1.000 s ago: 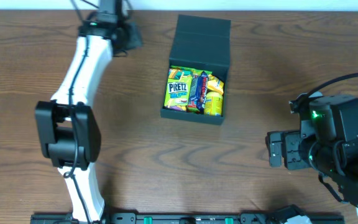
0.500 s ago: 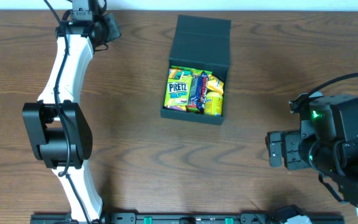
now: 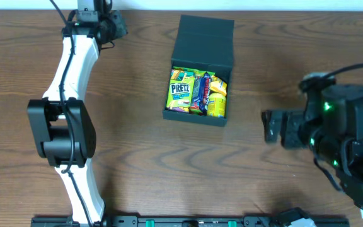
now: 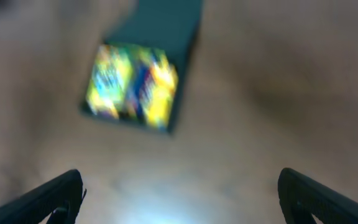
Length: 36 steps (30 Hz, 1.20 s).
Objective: Pack container
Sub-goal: 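Bring both grippers to the raised box lid from either side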
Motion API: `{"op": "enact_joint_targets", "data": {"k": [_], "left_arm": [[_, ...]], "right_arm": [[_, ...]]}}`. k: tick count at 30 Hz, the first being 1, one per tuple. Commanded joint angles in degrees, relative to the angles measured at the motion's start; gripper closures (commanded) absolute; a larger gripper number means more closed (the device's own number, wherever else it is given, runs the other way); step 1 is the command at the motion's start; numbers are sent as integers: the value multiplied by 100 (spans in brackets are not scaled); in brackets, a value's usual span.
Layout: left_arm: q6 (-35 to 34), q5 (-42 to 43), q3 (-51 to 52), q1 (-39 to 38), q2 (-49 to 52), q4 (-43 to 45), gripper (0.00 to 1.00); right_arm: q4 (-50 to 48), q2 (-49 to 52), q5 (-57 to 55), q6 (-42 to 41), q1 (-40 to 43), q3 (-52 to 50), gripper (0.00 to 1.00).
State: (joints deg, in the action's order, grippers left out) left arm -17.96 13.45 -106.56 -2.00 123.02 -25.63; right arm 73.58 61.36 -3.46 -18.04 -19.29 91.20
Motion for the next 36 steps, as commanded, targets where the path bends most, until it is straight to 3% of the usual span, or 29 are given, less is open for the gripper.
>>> {"op": "enact_joint_targets", "data": {"k": [1, 4, 7, 9, 11, 12, 13, 23, 36], "left_arm": [[61, 267, -57, -192, 166, 20, 94], [59, 422, -57, -385, 232, 55, 94], [57, 422, -57, -538, 278, 105, 94], [4, 426, -57, -621, 302, 153, 95], [-15, 463, -57, -697, 326, 225, 94], [-31, 461, -57, -721, 326, 249, 94], [-28, 461, -57, -745, 330, 273, 95], [-400, 916, -142, -822, 798, 662, 94], [-549, 1670, -1762, -822, 2087, -170, 95]], "right_arm": [[-520, 186, 26, -426, 52, 44, 1], [-1060, 531, 26, -33, 55, 44, 2], [-1355, 990, 52, 232, 105, 44, 24], [-1515, 1390, 55, 221, 173, 44, 61], [-1657, 1827, 72, 70, 247, 44, 80], [-1720, 2039, 68, 2, 289, 44, 94], [-1788, 2249, 72, -26, 330, 44, 98], [-2439, 3407, 164, -426, 555, 44, 99], [-3630, 5394, 2959, -876, 1827, 44, 99]]}}
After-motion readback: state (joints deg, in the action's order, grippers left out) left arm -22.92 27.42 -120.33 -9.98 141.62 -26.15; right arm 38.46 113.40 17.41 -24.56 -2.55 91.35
